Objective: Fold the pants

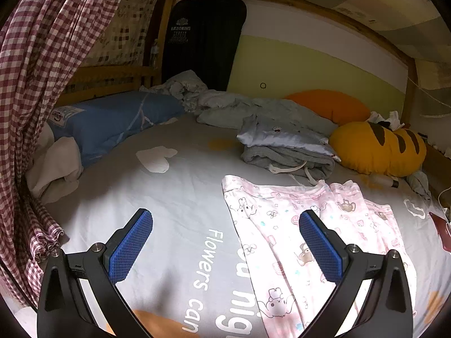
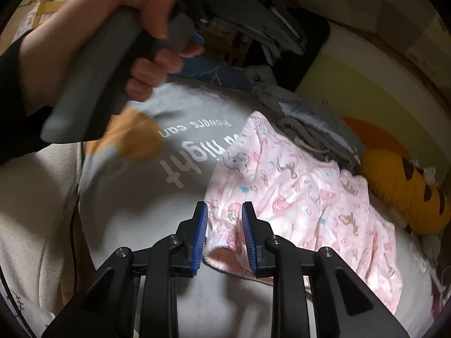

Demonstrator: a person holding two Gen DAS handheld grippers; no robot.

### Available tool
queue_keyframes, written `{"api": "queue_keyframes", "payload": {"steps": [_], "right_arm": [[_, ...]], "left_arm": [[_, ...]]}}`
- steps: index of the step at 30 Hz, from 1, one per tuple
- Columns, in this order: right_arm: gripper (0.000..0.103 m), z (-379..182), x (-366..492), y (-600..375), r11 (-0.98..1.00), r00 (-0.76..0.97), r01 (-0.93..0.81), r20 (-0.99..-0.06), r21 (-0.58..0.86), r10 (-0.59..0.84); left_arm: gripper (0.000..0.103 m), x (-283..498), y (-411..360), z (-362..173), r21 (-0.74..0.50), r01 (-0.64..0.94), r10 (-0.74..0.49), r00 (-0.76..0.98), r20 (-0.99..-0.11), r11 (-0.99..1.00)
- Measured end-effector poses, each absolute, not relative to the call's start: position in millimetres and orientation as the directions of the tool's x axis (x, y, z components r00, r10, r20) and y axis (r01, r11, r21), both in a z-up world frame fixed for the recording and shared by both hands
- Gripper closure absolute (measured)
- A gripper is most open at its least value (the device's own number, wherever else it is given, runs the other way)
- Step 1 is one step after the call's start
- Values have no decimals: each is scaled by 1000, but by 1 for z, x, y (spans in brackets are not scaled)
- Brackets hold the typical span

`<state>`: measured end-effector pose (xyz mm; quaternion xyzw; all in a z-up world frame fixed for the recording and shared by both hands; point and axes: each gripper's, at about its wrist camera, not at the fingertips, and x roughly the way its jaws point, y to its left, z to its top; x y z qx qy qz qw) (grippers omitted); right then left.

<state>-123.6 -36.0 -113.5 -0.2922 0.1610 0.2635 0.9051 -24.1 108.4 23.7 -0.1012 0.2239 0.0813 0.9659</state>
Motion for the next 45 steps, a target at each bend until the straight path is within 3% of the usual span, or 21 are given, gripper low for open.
{"api": "queue_keyframes", "payload": {"steps": [10,11,13,20,24,27,31,39,45], "right_arm": [[81,-137,-109,-33,682,774,-588,-548,-435,317],[90,-136,-108,-34,690,776,-583,-545,-429,317],[94,-133,-107,-39,707,776,-582,-534,-402,335],[94,-102,-100,-57,779,796,-555,-460,-292,394],[94,-93,-90,-69,802,775,-561,-470,-204,423],[94,-88,-88,-79,815,777,-553,-460,-174,429],[94,-86,-91,-86,820,779,-549,-454,-160,432],[94,-97,-86,-82,807,756,-570,-483,-155,441],[94,-102,-74,-80,795,704,-603,-517,-71,487]], "left_arm": [[0,-20,106,19,-136,-206,121,877,-465,969],[0,-19,107,19,-135,-211,125,875,-467,968],[0,-17,109,18,-136,-217,129,872,-473,967],[0,-5,118,18,-164,-199,96,869,-486,966],[28,18,145,40,-375,-63,-108,902,-418,925],[45,45,156,59,-367,-55,-100,915,-390,928],[48,110,152,50,-272,0,-142,851,-505,962],[50,192,156,-23,-247,-29,-159,692,-704,968],[67,210,172,-50,-317,-16,-224,673,-705,948]]}}
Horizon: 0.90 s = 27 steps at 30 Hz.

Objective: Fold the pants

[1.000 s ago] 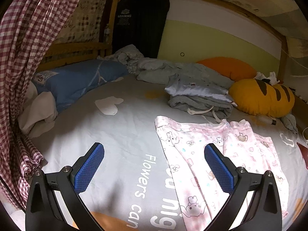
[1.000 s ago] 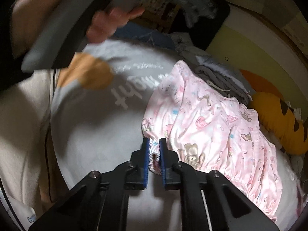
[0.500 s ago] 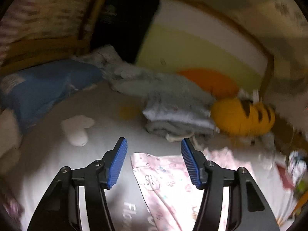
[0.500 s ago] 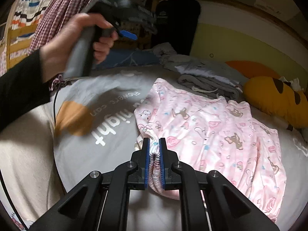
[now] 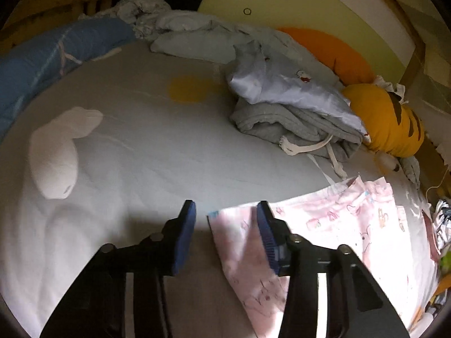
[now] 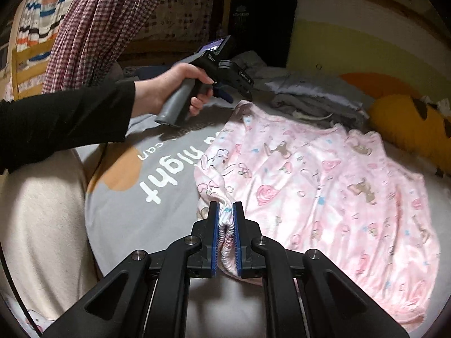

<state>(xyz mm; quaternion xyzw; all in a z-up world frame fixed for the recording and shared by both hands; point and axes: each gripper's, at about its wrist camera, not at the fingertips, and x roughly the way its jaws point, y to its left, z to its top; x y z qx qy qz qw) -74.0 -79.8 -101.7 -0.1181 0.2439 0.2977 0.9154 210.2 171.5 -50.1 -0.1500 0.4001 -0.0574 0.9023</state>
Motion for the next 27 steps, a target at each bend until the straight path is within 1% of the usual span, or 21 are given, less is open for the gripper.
{"api": "queue_keyframes", "payload": {"steps": [1,4,5,7,9,10,11,12,13,15,21,24,27], "right_arm": [[94,-103,-74,-79,793,700,-606,-520,-69,490],[94,-106,-76,-78,785,692,-616,-525,-69,496],[94,-106,-77,-78,782,687,-620,-527,-66,500],[94,-105,-77,-77,778,679,-626,-529,-53,510],[94,-104,-76,-77,773,664,-634,-534,-32,523],[94,-105,-76,-76,765,648,-644,-540,-13,537],[94,-105,-76,-77,759,636,-651,-545,1,546],[94,-106,-77,-76,757,631,-653,-547,8,550],[94,-107,-78,-76,755,628,-656,-549,9,552],[94,-107,-81,-74,755,633,-656,-546,-1,549],[94,-91,-90,-74,745,651,-667,-495,-10,576],[94,-83,-92,-75,742,656,-670,-467,0,592],[94,-84,-91,-72,748,660,-664,-470,1,586]], "left_arm": [[69,214,172,-53,-330,-7,-243,663,-709,944],[69,220,166,-60,-367,29,-302,632,-714,930],[69,220,160,-63,-357,48,-308,622,-720,933],[69,220,149,-65,-300,71,-277,624,-731,951],[69,221,146,-66,-278,76,-262,632,-730,958],[73,221,147,-65,-280,74,-262,635,-727,957],[80,221,149,-63,-288,64,-260,643,-720,956],[94,221,152,-63,-296,49,-256,650,-716,954],[96,220,156,-61,-316,37,-262,656,-708,948],[97,220,162,-57,-318,20,-248,673,-697,948],[97,208,162,-27,-153,-45,-72,730,-680,987],[97,202,172,-12,-136,-78,-32,751,-660,988],[97,201,180,-11,-113,-103,3,749,-663,988]]}}
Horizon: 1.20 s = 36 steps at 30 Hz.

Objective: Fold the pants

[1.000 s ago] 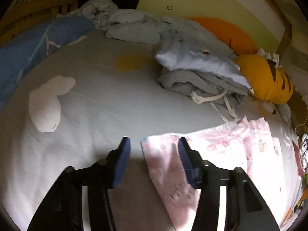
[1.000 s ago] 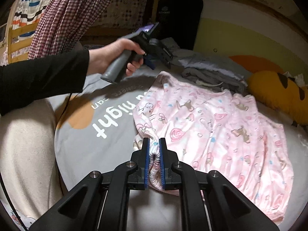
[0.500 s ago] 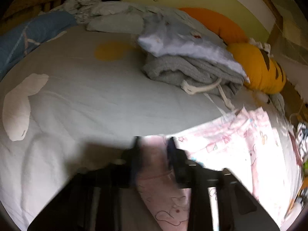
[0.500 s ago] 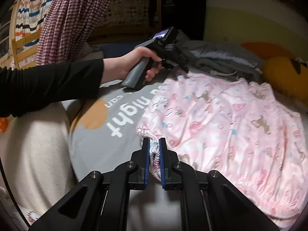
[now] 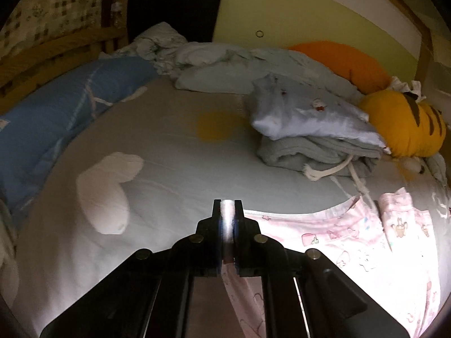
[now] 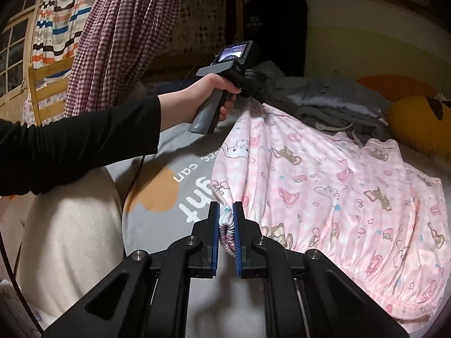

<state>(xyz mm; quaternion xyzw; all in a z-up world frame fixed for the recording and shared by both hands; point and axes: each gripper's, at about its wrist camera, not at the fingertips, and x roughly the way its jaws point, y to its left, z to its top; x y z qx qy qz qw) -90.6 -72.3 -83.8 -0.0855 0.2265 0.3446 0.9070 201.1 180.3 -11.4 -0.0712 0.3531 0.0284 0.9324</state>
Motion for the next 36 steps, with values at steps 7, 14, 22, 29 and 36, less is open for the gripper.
{"api": "queue_keyframes", "payload": {"steps": [7,14,22,29,36], "right_arm": [[94,-92,-90,-73,760,672,-650,-480,-18,564],[94,-80,-89,-80,816,740,-578,-435,-21,513],[94,-63,-101,-126,926,861,-375,-352,48,368],[94,-52,-117,-165,965,920,-254,-292,63,262],[94,-70,-142,-195,991,934,-117,-332,59,130]], "left_arm": [[97,205,177,-27,-100,-102,7,732,-682,990],[97,200,171,-8,-166,-52,-67,771,-633,985],[97,210,100,51,-145,55,-130,808,-574,988],[97,229,-3,85,-113,194,-224,811,-540,974],[97,249,-105,76,-117,324,-331,754,-568,939]]}}
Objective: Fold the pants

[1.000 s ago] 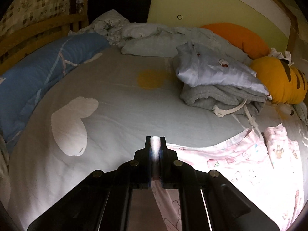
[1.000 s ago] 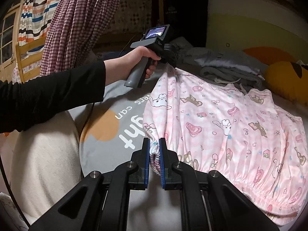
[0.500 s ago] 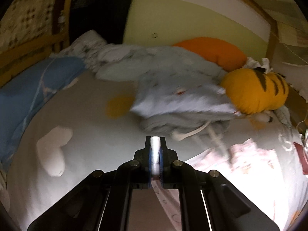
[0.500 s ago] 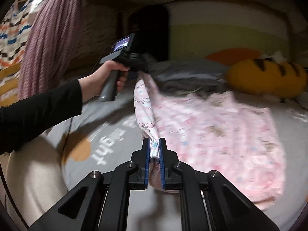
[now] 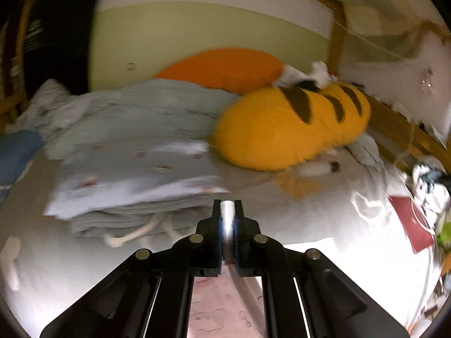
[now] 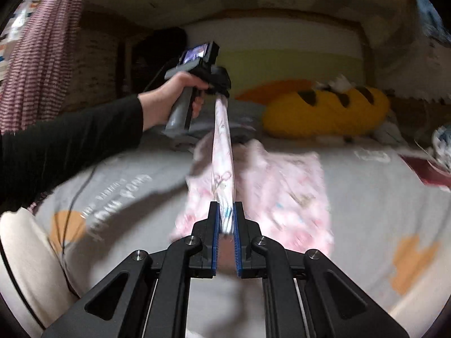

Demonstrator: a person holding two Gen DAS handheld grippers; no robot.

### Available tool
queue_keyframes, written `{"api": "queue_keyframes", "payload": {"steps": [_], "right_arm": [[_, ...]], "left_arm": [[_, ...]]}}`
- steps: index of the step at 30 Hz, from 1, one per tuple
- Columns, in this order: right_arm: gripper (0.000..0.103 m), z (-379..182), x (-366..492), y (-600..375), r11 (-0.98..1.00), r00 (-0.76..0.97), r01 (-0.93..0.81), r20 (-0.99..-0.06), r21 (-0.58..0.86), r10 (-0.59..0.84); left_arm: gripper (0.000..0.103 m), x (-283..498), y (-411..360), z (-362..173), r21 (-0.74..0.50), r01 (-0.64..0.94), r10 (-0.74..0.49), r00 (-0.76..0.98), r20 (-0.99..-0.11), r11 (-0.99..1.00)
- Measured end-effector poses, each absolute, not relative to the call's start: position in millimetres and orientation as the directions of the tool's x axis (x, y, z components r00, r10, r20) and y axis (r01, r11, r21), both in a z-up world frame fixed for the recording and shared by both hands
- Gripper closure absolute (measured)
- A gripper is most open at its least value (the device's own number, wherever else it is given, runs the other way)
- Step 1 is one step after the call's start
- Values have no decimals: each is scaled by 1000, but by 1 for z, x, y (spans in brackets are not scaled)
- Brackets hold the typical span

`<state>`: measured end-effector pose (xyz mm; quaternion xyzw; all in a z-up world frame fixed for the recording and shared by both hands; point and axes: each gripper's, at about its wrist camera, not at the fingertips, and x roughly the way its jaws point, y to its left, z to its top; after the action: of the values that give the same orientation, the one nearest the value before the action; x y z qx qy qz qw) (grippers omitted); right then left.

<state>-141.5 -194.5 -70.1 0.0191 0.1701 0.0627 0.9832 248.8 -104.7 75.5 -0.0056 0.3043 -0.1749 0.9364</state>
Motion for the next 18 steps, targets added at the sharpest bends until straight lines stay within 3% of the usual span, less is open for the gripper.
{"api": "queue_keyframes", "payload": {"steps": [9,18], "right_arm": [[94,-73,-145,-235,992,950,39,-313,119,1],[94,-89,-135,-253,984,929,83,-370,156,-20]], "left_arm": [[97,257,-215,51,-124,439,-421,685,-595,890],[97,265,-277,17,-99,488,-425,623,-657,868]]}}
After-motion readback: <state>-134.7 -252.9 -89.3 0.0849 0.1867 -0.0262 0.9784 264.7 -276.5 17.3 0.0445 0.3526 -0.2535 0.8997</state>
